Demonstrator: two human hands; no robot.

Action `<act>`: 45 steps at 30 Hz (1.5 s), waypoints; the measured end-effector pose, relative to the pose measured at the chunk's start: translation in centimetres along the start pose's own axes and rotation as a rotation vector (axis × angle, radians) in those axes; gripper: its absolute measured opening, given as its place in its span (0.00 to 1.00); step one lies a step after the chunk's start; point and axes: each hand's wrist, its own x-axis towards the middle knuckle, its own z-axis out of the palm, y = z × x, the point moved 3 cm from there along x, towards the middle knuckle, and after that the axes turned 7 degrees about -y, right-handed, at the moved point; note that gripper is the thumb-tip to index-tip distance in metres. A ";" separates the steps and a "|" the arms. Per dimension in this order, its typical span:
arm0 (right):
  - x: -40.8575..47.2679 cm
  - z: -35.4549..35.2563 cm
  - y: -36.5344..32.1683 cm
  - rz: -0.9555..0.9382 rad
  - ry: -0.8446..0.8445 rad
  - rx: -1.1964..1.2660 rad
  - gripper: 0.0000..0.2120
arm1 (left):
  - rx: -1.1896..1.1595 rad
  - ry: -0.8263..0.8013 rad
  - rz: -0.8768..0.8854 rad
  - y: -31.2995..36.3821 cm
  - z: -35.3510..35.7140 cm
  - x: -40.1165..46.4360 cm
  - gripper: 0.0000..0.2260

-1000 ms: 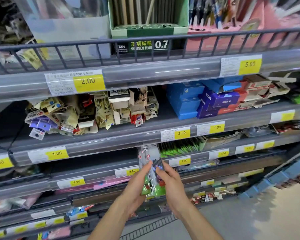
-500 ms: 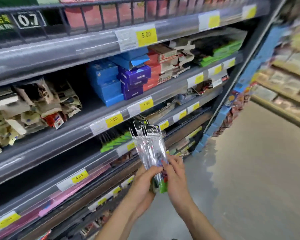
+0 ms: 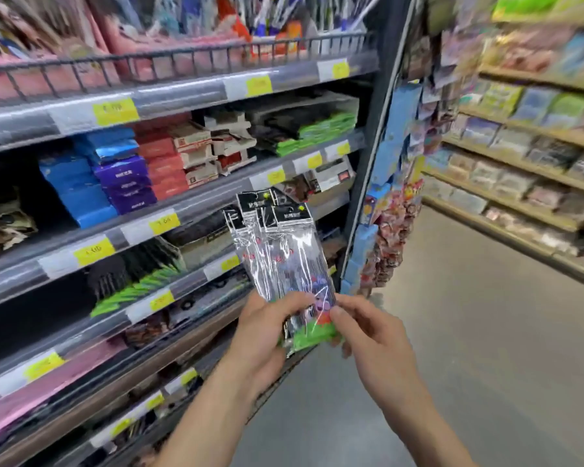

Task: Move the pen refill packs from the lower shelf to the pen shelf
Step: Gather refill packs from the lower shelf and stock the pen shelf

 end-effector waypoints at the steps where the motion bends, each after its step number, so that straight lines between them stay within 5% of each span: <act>1: 0.1 -1.3 -0.5 -0.013 -0.001 0.008 0.05 | 0.004 0.006 0.014 -0.2 1.2 0.3 0.20; 5: 1.3 -5.7 -1.5 -0.004 -0.008 0.001 0.06 | -0.014 0.016 0.014 -1.3 5.4 1.4 0.08; 12: 6.9 -9.5 -0.9 0.063 0.022 0.014 0.09 | -0.141 0.077 -0.041 -1.3 8.0 6.2 0.05; 30: 30.6 -13.5 -3.1 0.186 -0.266 0.051 0.08 | -0.211 0.392 0.076 1.4 8.8 26.1 0.48; 38: 41.6 -8.3 -4.7 0.089 -0.547 -0.003 0.08 | -0.256 0.651 0.210 3.2 7.9 28.1 0.26; 45: 47.3 -1.1 -5.0 0.068 -0.542 -0.114 0.12 | -0.294 0.743 0.269 3.5 7.3 28.8 0.18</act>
